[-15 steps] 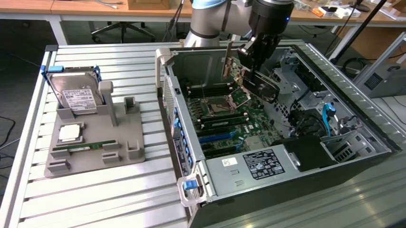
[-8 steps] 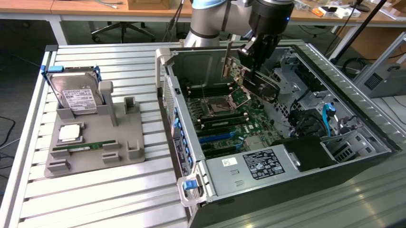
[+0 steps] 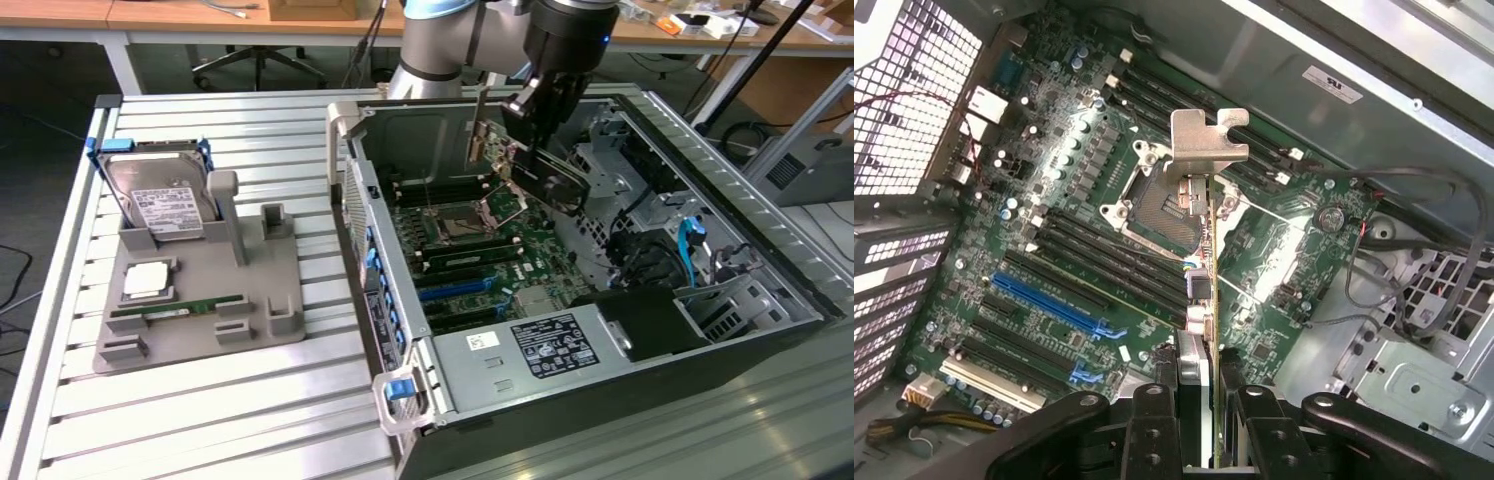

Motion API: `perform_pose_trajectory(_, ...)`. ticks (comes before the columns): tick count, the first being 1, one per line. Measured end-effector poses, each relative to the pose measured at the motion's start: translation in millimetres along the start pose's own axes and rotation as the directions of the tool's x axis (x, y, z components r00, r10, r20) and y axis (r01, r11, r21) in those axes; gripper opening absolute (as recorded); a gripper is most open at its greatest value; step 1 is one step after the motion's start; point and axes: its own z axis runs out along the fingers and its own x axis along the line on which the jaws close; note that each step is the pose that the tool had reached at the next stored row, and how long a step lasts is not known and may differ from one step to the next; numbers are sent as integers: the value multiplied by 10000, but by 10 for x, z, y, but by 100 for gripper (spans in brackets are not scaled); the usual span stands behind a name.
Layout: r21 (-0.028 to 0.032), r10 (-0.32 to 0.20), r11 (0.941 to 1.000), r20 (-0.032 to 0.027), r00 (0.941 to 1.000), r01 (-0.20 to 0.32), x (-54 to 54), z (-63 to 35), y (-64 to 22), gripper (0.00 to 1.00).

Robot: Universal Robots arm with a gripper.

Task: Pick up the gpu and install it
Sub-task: 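Insert the gpu into the slot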

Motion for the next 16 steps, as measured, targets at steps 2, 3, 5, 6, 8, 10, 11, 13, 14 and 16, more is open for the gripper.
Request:
perform_pose_trajectory(2, -1, -32, 10000, 3, 10000, 32, -1, 0, 0, 27)
perform_pose_trajectory(3, -1, -51, 10000, 3, 10000, 51, -1, 0, -1, 27)
perform_pose_trajectory(5, -3, -99, 10000, 7, 10000, 99, -3, 0, -1, 27)
perform_pose_trajectory(6, -4, -129, 9999, 10, 9999, 129, -3, 0, -2, 27)
perform_pose_trajectory(8, -6, -184, 9998, 13, 9998, 184, -4, 0, -2, 27)
perform_pose_trajectory(10, -7, -237, 9997, 18, 9997, 237, -5, 0, -3, 27)
perform_pose_trajectory(11, -8, -258, 9997, 20, 9997, 258, -5, 0, -3, 27)
perform_pose_trajectory(13, -9, -289, 9996, 22, 9996, 289, -5, 0, -3, 27)
perform_pose_trajectory(14, -9, -306, 9995, 24, 9995, 306, -6, 1, -3, 27)
perform_pose_trajectory(16, -11, -345, 9994, 27, 9994, 345, -6, 1, -3, 27)
